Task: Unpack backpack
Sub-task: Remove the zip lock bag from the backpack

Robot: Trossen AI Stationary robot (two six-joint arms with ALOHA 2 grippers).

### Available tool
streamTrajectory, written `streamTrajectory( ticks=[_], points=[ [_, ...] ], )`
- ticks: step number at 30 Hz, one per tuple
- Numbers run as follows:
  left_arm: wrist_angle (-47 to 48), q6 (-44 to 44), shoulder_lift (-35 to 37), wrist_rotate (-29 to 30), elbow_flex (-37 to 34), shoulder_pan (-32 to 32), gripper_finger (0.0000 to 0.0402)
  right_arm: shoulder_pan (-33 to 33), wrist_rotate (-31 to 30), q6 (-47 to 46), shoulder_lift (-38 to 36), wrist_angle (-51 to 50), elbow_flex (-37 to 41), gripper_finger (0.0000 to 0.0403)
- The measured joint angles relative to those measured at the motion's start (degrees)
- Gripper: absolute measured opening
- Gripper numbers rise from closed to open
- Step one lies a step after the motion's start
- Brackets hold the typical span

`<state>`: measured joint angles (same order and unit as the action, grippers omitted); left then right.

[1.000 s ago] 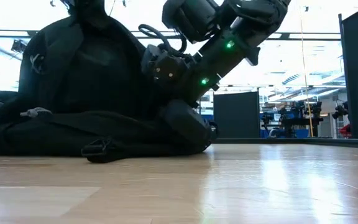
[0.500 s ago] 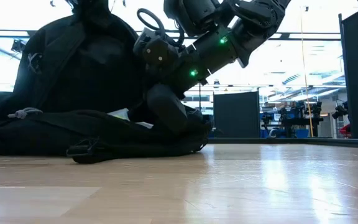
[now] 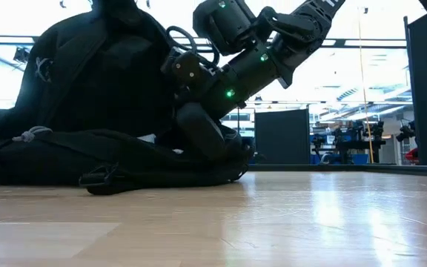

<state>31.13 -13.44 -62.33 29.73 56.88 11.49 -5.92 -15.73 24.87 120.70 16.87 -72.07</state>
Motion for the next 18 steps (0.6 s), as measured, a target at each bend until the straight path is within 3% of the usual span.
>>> streamTrajectory(
  ticks=[6,14,18],
  points=[
    [0.92,0.07,0.00,-0.02,0.00,0.00,0.0000,-0.50,-2.21,-1.05,-0.09,0.06,0.00,0.0017],
    [1.93,-0.18,0.02,1.12,0.00,0.02,0.0000,-5.93,-17.60,3.91,-3.43,1.42,0.09,0.0001],
    [2.87,-0.28,0.09,3.18,0.15,0.02,0.0000,-9.14,-21.67,5.92,-8.28,1.75,0.09,0.0000]
  ],
)
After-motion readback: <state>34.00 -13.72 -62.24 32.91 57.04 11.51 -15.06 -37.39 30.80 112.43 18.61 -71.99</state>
